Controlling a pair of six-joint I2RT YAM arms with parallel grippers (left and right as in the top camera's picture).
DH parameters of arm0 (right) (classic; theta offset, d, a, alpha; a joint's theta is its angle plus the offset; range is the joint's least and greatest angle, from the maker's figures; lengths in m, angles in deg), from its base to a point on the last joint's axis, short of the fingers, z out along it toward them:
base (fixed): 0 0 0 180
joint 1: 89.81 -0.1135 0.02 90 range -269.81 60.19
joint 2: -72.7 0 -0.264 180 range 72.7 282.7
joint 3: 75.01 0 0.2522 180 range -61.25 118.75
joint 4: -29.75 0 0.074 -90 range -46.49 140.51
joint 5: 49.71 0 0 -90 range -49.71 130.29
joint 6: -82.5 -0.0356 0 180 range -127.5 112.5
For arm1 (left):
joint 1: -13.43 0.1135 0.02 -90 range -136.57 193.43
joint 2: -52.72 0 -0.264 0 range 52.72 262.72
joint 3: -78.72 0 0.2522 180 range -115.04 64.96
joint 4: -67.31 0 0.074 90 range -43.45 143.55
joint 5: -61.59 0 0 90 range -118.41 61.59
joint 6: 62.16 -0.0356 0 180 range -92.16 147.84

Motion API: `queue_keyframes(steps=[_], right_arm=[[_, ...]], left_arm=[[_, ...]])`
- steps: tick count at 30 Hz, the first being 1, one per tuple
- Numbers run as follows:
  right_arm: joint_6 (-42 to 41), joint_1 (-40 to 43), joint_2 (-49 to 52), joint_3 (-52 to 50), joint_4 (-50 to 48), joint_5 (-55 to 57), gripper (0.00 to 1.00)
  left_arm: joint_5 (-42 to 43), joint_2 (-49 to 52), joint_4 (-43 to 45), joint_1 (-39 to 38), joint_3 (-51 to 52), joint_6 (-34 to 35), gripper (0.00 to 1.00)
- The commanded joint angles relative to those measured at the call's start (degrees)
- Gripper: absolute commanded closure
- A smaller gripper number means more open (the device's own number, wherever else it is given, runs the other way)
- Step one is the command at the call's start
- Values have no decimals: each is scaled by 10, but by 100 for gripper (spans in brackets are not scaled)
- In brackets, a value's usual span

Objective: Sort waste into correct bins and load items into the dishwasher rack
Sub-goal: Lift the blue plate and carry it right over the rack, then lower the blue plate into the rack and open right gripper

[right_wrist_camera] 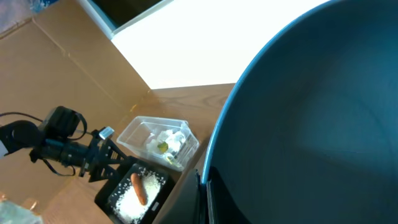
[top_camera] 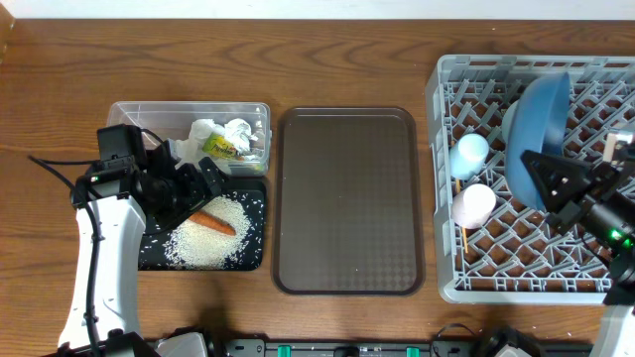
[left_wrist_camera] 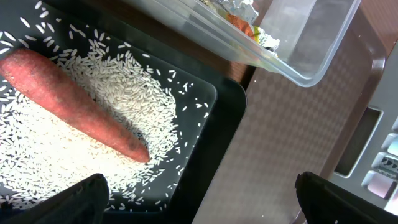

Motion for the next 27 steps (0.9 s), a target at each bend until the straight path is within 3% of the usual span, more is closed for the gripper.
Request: queue_keyframes(steps=[1, 8, 22, 27], right_arm=[[86, 20, 28, -3, 23, -70, 99], [208, 23, 131, -3, 108, -159, 99], [229, 59, 263, -9, 130, -158, 99], [229, 90, 268, -16, 163, -93, 99]], left_arm=[[1, 1, -2, 3, 2, 5, 1], [1, 1, -2, 3, 2, 5, 1], [1, 1, -2, 3, 2, 5, 1], [1, 1, -2, 3, 2, 5, 1]])
